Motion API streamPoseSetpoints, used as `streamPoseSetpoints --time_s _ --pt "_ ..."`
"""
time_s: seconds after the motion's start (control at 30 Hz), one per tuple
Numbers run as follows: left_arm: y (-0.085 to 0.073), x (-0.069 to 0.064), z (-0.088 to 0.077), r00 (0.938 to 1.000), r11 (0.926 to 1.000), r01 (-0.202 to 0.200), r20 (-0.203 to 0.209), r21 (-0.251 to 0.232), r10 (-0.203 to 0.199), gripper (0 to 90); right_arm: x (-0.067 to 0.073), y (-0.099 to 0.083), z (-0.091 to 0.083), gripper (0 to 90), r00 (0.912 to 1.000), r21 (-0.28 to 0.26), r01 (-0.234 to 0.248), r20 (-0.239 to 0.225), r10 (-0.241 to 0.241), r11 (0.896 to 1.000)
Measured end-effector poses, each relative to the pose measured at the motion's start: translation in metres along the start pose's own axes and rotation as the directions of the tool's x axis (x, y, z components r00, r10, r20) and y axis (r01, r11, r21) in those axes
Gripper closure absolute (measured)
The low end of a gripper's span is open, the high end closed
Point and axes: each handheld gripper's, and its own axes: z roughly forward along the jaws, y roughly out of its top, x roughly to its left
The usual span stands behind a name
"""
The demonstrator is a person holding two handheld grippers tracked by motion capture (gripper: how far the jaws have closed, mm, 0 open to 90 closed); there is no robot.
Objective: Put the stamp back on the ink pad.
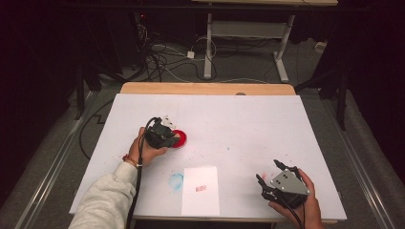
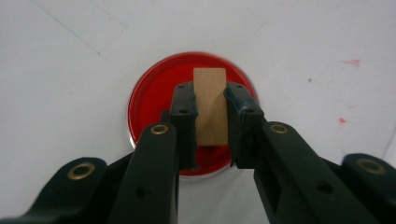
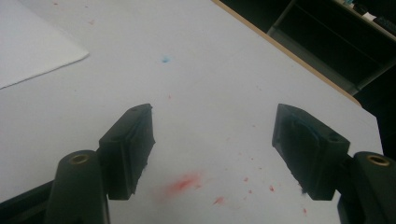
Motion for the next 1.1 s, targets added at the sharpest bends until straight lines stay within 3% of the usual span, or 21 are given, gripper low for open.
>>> streamPoseSetpoints --time_s 0.37,0.67,0.9,1.1 --pt "0.000 0.001 0.006 1.0000 0.9999 0.009 0.002 0.014 -0.009 72.8 0.000 0.000 0.000 29.9 1.0000 0.002 0.002 -0.002 -0.002 1.000" --pt "-0.003 0.005 0.005 0.9993 0.9996 0.028 0.024 -0.006 -0.028 72.1 0.000 0.000 0.000 30.0 1.0000 0.000 0.002 -0.003 -0.002 1.000" --pt "-0.003 0.007 0.002 0.9981 0.9971 0.061 0.008 -0.045 -0.061 54.8 0.000 0.000 -0.001 30.0 1.0000 -0.002 0.002 -0.001 -0.002 1.000" --pt "-0.002 0.004 -0.006 0.9979 0.9940 0.057 -0.025 -0.093 -0.060 42.7 0.000 0.001 -0.002 30.1 1.0000 -0.013 0.005 0.003 -0.005 1.000"
